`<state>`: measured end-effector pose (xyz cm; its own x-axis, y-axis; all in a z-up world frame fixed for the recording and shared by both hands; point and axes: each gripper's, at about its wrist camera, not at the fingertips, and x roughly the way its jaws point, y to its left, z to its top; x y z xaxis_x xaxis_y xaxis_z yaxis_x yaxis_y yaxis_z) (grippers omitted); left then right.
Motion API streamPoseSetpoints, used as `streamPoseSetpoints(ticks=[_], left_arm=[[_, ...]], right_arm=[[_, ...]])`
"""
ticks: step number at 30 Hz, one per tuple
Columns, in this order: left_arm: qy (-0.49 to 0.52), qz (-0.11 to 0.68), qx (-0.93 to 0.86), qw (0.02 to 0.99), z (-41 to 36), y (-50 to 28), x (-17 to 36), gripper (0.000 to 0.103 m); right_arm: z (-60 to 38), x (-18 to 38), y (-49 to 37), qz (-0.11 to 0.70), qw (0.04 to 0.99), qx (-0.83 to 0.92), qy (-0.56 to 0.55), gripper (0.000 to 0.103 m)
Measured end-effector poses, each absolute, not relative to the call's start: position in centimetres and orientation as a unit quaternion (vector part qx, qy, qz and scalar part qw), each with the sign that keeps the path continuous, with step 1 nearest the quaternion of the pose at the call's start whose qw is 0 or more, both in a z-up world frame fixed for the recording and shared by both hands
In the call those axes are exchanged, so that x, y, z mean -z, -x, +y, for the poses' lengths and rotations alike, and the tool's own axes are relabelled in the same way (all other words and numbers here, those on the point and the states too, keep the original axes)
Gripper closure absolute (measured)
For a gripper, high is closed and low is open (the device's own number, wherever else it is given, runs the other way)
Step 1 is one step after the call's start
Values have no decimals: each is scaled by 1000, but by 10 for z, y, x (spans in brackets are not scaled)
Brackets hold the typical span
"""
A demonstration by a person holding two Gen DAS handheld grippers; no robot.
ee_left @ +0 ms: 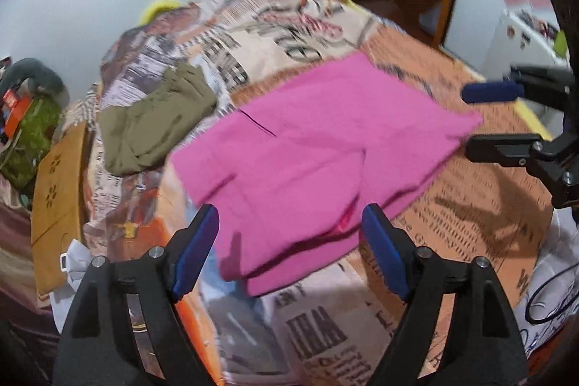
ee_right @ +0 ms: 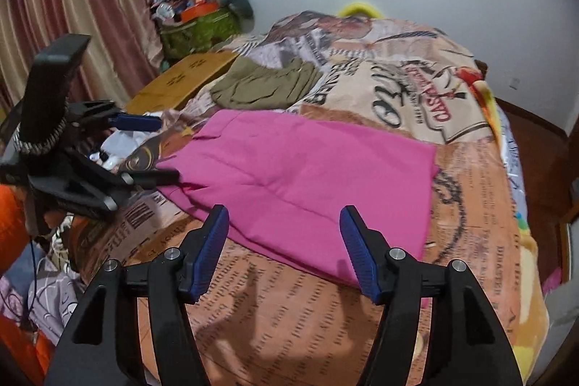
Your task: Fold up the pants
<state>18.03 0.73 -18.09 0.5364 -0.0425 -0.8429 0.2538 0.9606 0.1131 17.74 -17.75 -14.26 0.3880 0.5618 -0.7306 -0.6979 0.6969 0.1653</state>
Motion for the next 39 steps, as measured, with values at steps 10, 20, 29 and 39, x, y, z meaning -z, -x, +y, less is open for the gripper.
streamPoseSetpoints(ticks=[10,20,29,39], left_arm=[[-115,494,90,857,-3,-196,201,22],[-46,508,111,853,14,-205,193,22],[-83,495,89,861,9,-200,206,36],[-77,464,54,881,23,-193,183,82]], right_arm=[[-149,166,-182,439,796,-405,96,43],[-122,183,-195,453,780,-420,98,57],[-128,174,-197,433,791,-427,66,94],[-136,153,-189,416,793,-442,50,97]])
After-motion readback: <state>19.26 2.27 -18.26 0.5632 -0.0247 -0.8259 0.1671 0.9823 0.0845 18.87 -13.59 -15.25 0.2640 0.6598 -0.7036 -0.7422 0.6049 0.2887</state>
